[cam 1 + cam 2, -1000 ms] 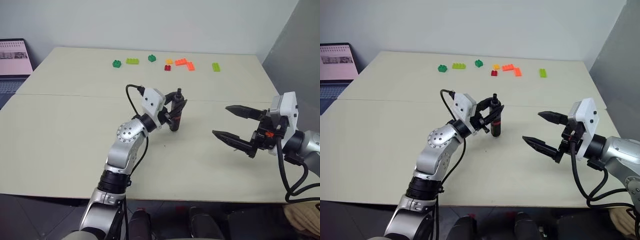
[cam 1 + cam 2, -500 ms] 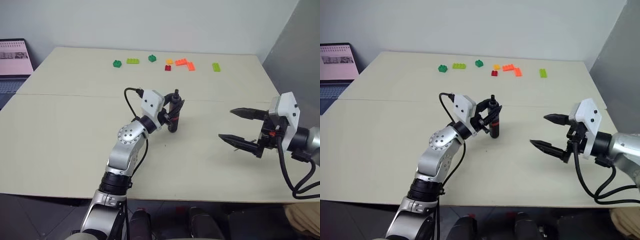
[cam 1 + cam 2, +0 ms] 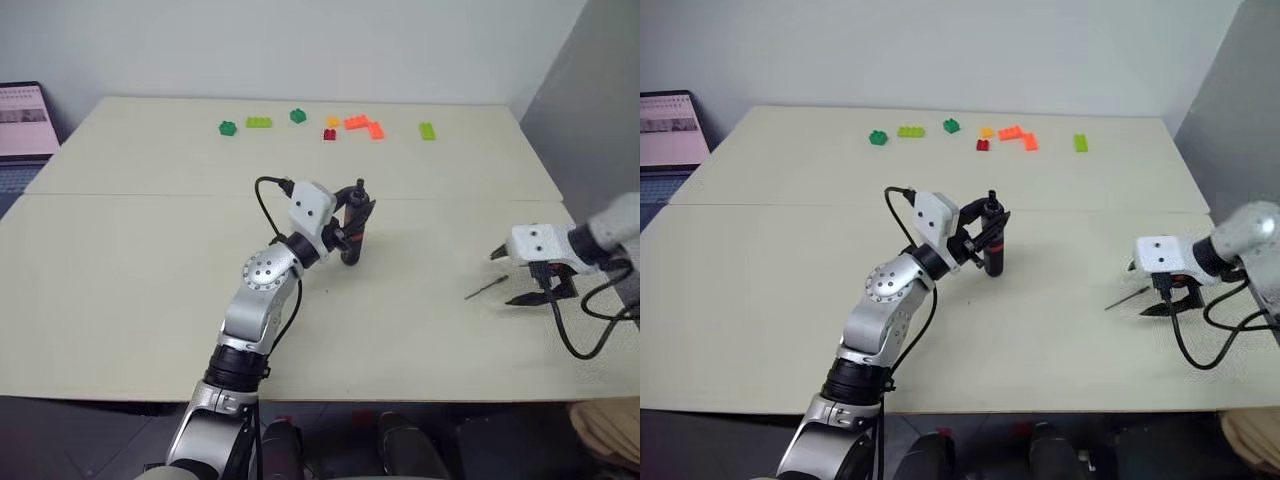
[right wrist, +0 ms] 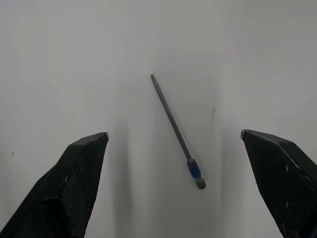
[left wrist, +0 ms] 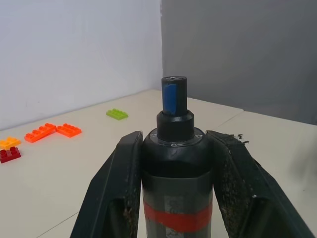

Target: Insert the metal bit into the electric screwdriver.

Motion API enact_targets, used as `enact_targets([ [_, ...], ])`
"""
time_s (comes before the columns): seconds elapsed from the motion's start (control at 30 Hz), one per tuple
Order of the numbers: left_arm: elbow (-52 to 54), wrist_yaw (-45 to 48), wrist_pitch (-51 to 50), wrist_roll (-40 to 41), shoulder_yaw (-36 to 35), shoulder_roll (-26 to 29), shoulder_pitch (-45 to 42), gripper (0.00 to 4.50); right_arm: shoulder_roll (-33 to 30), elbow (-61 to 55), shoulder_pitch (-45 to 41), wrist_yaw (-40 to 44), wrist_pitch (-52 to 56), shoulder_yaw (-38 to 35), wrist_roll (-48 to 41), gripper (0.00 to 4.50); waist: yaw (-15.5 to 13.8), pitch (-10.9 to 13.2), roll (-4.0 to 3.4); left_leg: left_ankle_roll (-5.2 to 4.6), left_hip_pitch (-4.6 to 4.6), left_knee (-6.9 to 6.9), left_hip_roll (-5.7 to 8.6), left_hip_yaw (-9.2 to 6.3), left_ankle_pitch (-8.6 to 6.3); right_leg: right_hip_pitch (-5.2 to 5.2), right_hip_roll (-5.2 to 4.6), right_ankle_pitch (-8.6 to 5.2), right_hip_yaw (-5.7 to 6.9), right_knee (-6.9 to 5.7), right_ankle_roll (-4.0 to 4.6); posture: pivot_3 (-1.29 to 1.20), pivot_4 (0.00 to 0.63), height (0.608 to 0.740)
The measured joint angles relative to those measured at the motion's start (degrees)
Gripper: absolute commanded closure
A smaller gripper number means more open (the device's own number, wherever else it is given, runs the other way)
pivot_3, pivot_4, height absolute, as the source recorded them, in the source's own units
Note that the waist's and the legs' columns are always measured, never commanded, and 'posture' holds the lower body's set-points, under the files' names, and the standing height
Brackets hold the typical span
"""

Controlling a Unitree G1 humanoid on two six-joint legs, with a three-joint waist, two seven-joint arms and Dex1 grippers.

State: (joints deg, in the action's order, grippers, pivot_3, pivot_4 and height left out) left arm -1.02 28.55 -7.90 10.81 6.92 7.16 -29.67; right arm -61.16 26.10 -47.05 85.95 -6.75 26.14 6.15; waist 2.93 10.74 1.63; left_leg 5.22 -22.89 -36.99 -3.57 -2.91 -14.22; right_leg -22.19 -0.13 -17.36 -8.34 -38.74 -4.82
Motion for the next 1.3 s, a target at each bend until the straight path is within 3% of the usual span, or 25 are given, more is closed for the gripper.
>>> enact_targets([
  [0.3, 1.1, -0.6, 0.0, -0.4, 0.0, 0.2, 0.8, 2.86, 8.9, 24.9, -11.4, 0.1, -19.5, 6.9, 13.3, 0.0, 0.0, 0.0, -0.04, 0.02, 0.03, 0.01, 0.03, 0.01, 0.01, 0.02, -0.09, 0.01, 0.03, -0.07, 0.02, 0.0, 0.15, 0.74],
  [0.6, 1.7, -1.6, -0.2, -0.7, -0.1, 0.4, 1.4, 2.86, 11.5, 31.1, -13.3, -0.9, -25.5, 6.5, 15.6, 0.0, 0.3, 0.0, -0.05, 0.03, 0.15, -0.01, 0.03, 0.0, 0.02, 0.12, -0.08, 0.02, 0.03, -0.18, 0.03, 0.0, 0.15, 0.74],
  [0.7, 1.7, -1.6, -0.2, -0.7, -0.1, 0.5, 1.4, 2.86, 11.9, 31.7, -13.5, -1.0, -25.8, 6.4, 15.8, 0.42, 0.4, 0.0, -0.05, 0.03, 0.19, -0.01, 0.03, 0.0, 0.02, 0.15, -0.07, 0.02, 0.04, -0.18, 0.03, 0.0, 0.15, 0.74],
  [1.2, 1.7, -1.6, -0.3, -0.8, 0.0, 1.0, 1.7, 2.86, 14.2, 32.8, -14.3, -1.0, -26.6, 5.8, 17.3, 4.08, 0.8, 0.0, -0.05, 0.03, 0.56, -0.02, 0.03, -0.02, 0.02, 0.55, -0.05, 0.03, 0.02, -0.16, 0.01, 0.0, 0.15, 0.74],
  [1.3, 1.7, -1.5, -0.3, -0.8, 0.0, 1.1, 1.7, 2.86, 14.2, 32.8, -14.3, -1.1, -26.7, 5.7, 17.4, 4.5, 0.8, 0.0, -0.05, 0.03, 0.56, -0.02, 0.03, -0.02, 0.02, 0.55, -0.05, 0.03, 0.02, -0.16, 0.01, 0.0, 0.15, 0.74],
])
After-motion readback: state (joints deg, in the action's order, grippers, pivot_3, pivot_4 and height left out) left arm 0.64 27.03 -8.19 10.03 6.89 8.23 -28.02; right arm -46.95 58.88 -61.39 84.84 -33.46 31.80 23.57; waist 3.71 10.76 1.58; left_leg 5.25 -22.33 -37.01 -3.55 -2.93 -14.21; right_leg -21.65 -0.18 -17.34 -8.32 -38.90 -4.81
